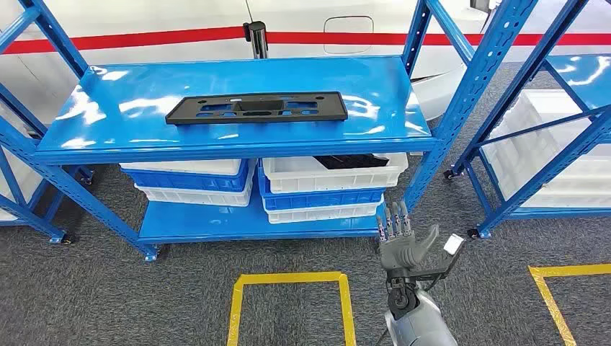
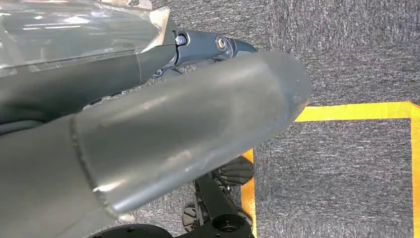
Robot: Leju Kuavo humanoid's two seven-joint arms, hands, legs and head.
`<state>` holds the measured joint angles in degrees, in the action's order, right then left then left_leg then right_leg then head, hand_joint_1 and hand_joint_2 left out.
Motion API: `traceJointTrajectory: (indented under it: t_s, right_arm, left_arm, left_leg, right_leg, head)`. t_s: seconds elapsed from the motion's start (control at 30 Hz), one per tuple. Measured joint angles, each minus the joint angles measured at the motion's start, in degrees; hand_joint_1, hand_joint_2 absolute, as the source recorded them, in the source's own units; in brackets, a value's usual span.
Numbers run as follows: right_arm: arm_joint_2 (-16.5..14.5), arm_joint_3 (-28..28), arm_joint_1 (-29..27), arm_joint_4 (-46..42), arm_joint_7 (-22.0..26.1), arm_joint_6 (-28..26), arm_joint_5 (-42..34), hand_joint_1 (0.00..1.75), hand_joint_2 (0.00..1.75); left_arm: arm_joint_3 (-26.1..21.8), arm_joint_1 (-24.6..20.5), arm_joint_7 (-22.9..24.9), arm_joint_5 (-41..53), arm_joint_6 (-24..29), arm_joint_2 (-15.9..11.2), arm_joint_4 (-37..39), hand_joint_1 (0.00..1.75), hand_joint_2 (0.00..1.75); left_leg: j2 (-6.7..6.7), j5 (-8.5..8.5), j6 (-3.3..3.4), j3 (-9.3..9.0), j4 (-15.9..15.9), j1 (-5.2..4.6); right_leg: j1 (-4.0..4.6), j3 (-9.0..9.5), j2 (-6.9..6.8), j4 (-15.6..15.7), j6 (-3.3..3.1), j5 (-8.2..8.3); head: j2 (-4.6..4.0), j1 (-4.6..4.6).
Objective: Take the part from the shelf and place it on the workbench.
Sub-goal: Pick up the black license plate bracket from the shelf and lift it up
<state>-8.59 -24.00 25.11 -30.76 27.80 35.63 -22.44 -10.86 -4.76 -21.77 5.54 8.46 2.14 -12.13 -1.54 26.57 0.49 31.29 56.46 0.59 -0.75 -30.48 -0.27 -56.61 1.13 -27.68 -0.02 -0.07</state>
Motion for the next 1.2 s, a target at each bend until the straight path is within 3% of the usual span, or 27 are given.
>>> traceJointTrajectory:
  t_s: [0.03,0.07,0.13,0.27,0.43,0.77,0.9,1.2]
  right_arm:
    - [-0.01,0.15,-0.01,-0.13,0.0,0.0,-0.03,0.0,0.58]
    - [-0.02,0.27,-0.03,-0.25,0.0,0.0,-0.05,0.0,0.87]
    - [-0.07,0.88,-0.15,-0.75,0.19,-0.08,-0.1,0.0,1.75]
    - [-0.44,4.67,-1.16,-4.48,1.58,-3.21,0.43,0.0,1.75]
    - [-0.73,16.04,-3.99,-17.74,2.97,-15.06,5.7,0.0,1.75]
    - [0.92,41.25,-5.83,-38.64,5.43,-41.81,34.87,0.0,1.75]
    - [1.4,49.42,-4.27,-41.14,3.2,-47.7,44.14,0.0,1.75]
    - [1.25,63.27,2.69,-39.69,-6.92,-58.58,67.88,0.0,1.75]
  left_arm:
    - [0.0,0.0,0.0,0.0,0.0,0.0,0.0,0.0,0.0]
    - [0.0,0.0,0.0,0.01,0.0,0.0,0.0,0.0,0.0]
    - [0.0,0.0,-0.01,0.01,0.0,0.0,0.0,0.0,0.0]
    - [-0.02,0.01,-0.21,0.04,-0.11,0.0,0.0,0.0,0.0]
    - [-0.07,0.03,-0.93,0.52,-1.25,0.0,0.02,0.0,0.0]
    - [-0.88,0.05,-1.04,1.94,-4.44,-0.02,0.18,0.0,0.0]
    - [-1.01,0.05,-0.92,2.28,-4.15,-0.02,0.31,0.0,0.0]
    - [-1.48,0.19,-1.7,2.35,-4.11,-0.01,0.39,0.0,0.0]
  left_leg:
    - [0.0,0.0,0.0,0.0,0.0,0.0]
    - [0.0,0.0,0.0,0.0,0.0,0.0]
    - [0.0,0.0,0.0,0.01,0.0,0.0]
    - [0.0,0.0,0.0,0.03,0.0,0.0]
    - [-0.03,0.0,0.0,0.04,0.0,0.0]
    - [-0.04,-0.03,-0.04,0.16,-0.01,0.01]
    - [-0.05,-0.03,-0.04,0.18,-0.02,0.0]
    - [-0.02,-0.05,-0.06,0.2,-0.01,0.0]
  right_leg:
    - [0.0,0.0,0.0,0.0,0.0,0.0]
    - [0.0,0.0,0.0,0.0,0.0,0.0]
    - [0.0,0.01,0.0,0.0,0.0,0.0]
    - [0.0,-0.01,0.0,0.0,0.0,0.0]
    - [0.0,-0.07,0.01,-0.01,0.0,0.0]
    - [0.02,-0.18,0.04,-0.04,0.0,0.0]
    - [0.02,-0.18,0.04,-0.04,-0.01,0.0]
    - [0.02,-0.19,0.03,-0.05,-0.01,0.0]
  head:
    - [0.0,0.0]
    - [0.0,0.0]
    - [0.0,0.0]
    - [0.0,-0.01]
    - [0.0,-0.01]
    - [0.0,-0.01]
    - [0.0,-0.01]
    - [0.0,-0.01]
